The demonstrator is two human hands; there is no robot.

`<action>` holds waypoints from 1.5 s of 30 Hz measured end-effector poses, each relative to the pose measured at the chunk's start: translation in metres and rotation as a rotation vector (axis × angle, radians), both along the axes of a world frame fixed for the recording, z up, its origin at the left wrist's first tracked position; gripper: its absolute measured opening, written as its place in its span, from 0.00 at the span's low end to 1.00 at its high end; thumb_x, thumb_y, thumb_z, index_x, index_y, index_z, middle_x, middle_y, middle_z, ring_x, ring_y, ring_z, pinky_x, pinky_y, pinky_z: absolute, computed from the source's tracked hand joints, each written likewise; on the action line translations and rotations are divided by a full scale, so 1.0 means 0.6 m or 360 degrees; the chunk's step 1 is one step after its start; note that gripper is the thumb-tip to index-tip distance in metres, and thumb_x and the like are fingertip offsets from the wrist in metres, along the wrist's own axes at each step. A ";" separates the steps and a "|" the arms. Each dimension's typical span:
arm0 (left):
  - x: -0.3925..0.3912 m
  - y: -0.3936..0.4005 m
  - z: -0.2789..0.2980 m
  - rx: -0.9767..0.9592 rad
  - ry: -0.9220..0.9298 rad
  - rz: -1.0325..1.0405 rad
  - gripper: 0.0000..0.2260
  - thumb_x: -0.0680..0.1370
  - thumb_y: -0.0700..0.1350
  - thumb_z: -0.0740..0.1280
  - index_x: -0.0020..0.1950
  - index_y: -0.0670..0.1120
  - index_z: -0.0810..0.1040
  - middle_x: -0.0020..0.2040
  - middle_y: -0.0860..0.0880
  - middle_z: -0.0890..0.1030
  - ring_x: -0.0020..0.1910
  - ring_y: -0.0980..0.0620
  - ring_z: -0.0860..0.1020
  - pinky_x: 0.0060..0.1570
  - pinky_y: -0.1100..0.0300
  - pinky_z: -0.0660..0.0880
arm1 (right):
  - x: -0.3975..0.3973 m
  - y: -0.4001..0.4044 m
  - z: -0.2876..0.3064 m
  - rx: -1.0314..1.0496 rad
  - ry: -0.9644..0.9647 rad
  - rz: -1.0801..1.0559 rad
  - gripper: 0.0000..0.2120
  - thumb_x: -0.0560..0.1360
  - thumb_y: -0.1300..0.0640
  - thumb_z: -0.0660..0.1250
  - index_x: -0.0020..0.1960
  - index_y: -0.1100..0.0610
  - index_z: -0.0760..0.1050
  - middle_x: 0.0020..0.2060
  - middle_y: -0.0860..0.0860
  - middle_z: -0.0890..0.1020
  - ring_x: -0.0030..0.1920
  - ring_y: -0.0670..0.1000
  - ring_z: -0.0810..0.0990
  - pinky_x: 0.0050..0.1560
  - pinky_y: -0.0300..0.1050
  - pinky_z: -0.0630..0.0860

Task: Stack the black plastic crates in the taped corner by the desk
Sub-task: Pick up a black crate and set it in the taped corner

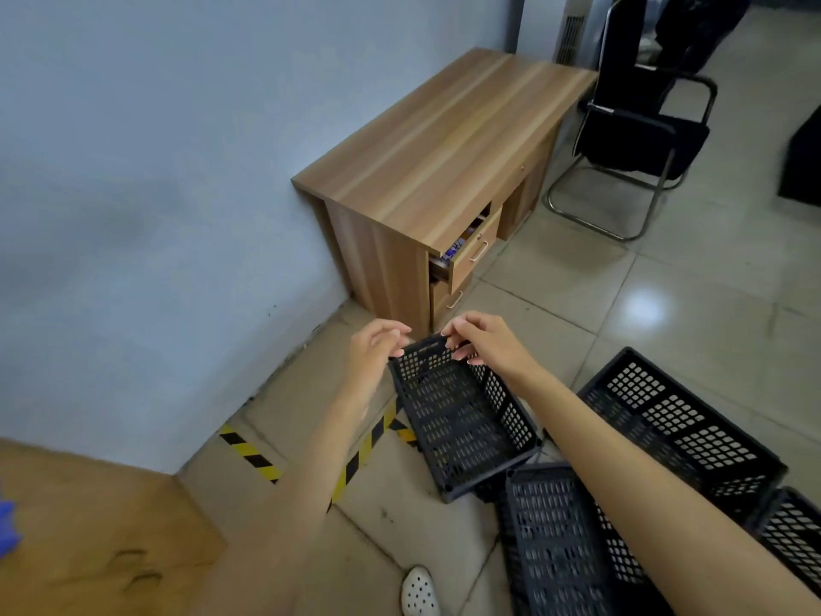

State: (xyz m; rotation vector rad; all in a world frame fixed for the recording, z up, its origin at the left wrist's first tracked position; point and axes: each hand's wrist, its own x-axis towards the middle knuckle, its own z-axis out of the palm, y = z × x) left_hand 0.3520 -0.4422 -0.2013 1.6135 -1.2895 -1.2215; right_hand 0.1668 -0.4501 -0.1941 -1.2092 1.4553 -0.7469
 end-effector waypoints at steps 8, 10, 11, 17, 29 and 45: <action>-0.009 -0.076 -0.135 0.0278 -0.0052 -0.0074 0.07 0.80 0.41 0.64 0.56 0.44 0.80 0.51 0.48 0.82 0.45 0.55 0.79 0.37 0.70 0.70 | -0.043 -0.053 -0.123 0.0193 0.0153 -0.0113 0.12 0.81 0.58 0.59 0.51 0.62 0.80 0.40 0.53 0.83 0.34 0.47 0.79 0.28 0.27 0.69; -0.023 -0.093 -0.167 0.0339 -0.0071 -0.0095 0.07 0.80 0.41 0.64 0.56 0.44 0.80 0.48 0.51 0.81 0.45 0.56 0.78 0.38 0.69 0.69 | -0.060 -0.068 -0.162 0.0253 0.0197 -0.0112 0.10 0.80 0.59 0.60 0.48 0.60 0.80 0.39 0.53 0.83 0.34 0.47 0.79 0.27 0.26 0.69; -0.031 -0.102 -0.185 0.0364 -0.0088 -0.0104 0.07 0.80 0.40 0.64 0.57 0.44 0.79 0.48 0.53 0.80 0.45 0.57 0.78 0.39 0.69 0.69 | -0.069 -0.076 -0.182 0.0279 0.0223 -0.0102 0.09 0.80 0.59 0.61 0.47 0.59 0.79 0.39 0.53 0.83 0.34 0.47 0.79 0.27 0.27 0.69; -0.060 -0.155 -0.305 0.0548 -0.0239 -0.0125 0.09 0.79 0.41 0.66 0.58 0.44 0.78 0.50 0.49 0.79 0.51 0.51 0.77 0.46 0.64 0.72 | -0.138 -0.148 -0.313 0.0507 0.0419 0.0015 0.06 0.79 0.58 0.63 0.47 0.57 0.78 0.38 0.50 0.82 0.38 0.50 0.80 0.31 0.34 0.73; -0.070 -0.202 -0.610 0.1243 -0.0185 0.0064 0.15 0.79 0.43 0.67 0.66 0.46 0.71 0.64 0.45 0.73 0.58 0.47 0.72 0.60 0.48 0.72 | -0.271 -0.230 -0.614 0.0793 0.0800 0.0013 0.05 0.78 0.53 0.63 0.50 0.53 0.75 0.56 0.57 0.81 0.54 0.58 0.78 0.55 0.49 0.75; -0.058 -0.153 -0.973 0.1535 -0.0310 0.0111 0.39 0.79 0.47 0.69 0.81 0.47 0.47 0.80 0.45 0.56 0.75 0.40 0.62 0.69 0.44 0.67 | -0.262 -0.164 -0.990 0.1087 0.1068 0.0031 0.33 0.78 0.53 0.65 0.76 0.61 0.54 0.72 0.61 0.66 0.69 0.64 0.68 0.67 0.55 0.69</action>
